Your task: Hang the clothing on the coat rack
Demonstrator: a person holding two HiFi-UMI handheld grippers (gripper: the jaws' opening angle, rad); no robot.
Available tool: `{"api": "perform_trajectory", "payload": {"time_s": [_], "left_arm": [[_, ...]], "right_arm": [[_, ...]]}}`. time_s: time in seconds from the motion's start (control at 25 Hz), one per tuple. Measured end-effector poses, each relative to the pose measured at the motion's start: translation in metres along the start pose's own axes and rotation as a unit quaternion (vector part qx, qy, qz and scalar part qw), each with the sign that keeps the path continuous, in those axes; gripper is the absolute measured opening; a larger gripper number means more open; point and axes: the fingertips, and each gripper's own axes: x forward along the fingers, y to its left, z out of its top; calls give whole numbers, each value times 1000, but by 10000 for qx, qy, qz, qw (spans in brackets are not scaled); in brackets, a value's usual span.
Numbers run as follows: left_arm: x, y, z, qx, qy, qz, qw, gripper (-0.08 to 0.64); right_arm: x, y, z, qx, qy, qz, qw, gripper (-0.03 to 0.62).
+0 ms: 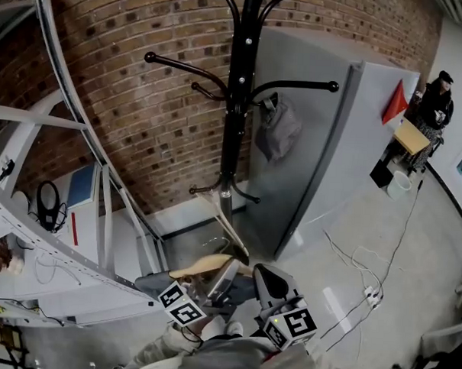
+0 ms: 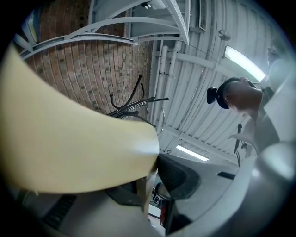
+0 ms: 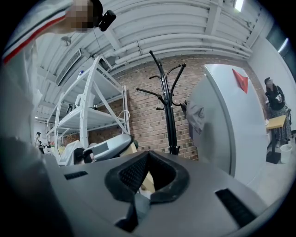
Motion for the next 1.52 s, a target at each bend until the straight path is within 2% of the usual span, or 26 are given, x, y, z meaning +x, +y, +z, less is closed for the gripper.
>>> {"api": "perform_trajectory", "payload": {"time_s": [0.28, 0.48, 0.68, 0.92, 1.52], "left_arm": [[9, 15, 3, -57, -19, 33, 10000, 103], [23, 29, 0, 5, -65, 144, 9999, 103], [40, 47, -5, 114, -163, 401, 9990, 103], [65, 64, -4, 344, -396, 824, 9952, 103], [124, 89, -22, 722, -900, 1479, 9822, 103]], "right_arm": [[16, -10, 1, 34, 11, 49, 10000, 23], [29, -27, 1, 58, 39, 226, 9997, 23], [47, -49, 2, 73, 97, 557, 9984, 23], [71, -74, 12, 77, 167, 1168, 9930, 23], [90, -144, 23, 85, 307, 2041, 9784, 23]]}}
